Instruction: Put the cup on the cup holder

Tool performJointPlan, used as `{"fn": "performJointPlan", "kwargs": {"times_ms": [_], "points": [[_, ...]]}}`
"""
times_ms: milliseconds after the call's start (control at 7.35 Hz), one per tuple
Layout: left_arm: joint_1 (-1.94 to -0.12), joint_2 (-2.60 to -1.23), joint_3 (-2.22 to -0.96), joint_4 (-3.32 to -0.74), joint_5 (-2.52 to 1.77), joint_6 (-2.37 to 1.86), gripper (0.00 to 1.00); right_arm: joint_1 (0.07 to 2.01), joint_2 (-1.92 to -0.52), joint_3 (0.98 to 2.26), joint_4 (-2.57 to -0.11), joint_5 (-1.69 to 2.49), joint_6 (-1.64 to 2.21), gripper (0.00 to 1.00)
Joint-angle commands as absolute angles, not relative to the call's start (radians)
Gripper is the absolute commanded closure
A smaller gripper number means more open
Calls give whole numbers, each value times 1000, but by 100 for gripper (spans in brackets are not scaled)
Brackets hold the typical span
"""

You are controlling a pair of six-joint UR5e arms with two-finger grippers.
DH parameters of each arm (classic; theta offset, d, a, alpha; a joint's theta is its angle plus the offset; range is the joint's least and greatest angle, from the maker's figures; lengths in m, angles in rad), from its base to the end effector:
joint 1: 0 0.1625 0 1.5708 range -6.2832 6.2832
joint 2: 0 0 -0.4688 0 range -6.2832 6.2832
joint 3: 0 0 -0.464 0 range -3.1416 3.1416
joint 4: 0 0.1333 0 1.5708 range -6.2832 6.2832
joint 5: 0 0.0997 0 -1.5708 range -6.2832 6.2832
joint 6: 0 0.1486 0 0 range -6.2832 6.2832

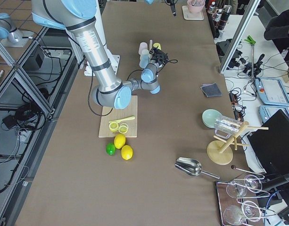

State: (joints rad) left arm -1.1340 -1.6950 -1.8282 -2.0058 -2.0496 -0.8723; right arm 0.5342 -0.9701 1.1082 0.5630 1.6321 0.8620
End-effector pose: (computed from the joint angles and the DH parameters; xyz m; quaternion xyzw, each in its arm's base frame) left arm 0.2175 -0.6192 0.4725 0.1735 0.4075 -0.1007 0.8909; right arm -0.6026 -0.5008 0.3135 0.5173 -0.7445 -0.0644 0.4170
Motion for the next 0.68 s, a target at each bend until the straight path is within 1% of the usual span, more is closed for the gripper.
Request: {"fn": "performJointPlan", "kwargs": {"times_ms": [0, 136, 272, 545], "points": [[-1254, -1697, -1821, -1771, -2173, -867, 2, 561, -969, 1118, 563, 1629, 862, 0], [-1309, -1695, -1815, -1670, -2192, -867, 2, 593, -969, 1117, 563, 1631, 861, 0], [-1366, -1703, -1801, -1569, -2194, -859, 2, 665, -971, 1106, 542, 1635, 861, 0], [-1440, -1710, -1776, -1376, -2255, -594, 2, 785, -983, 1085, 407, 1638, 861, 0]]}}
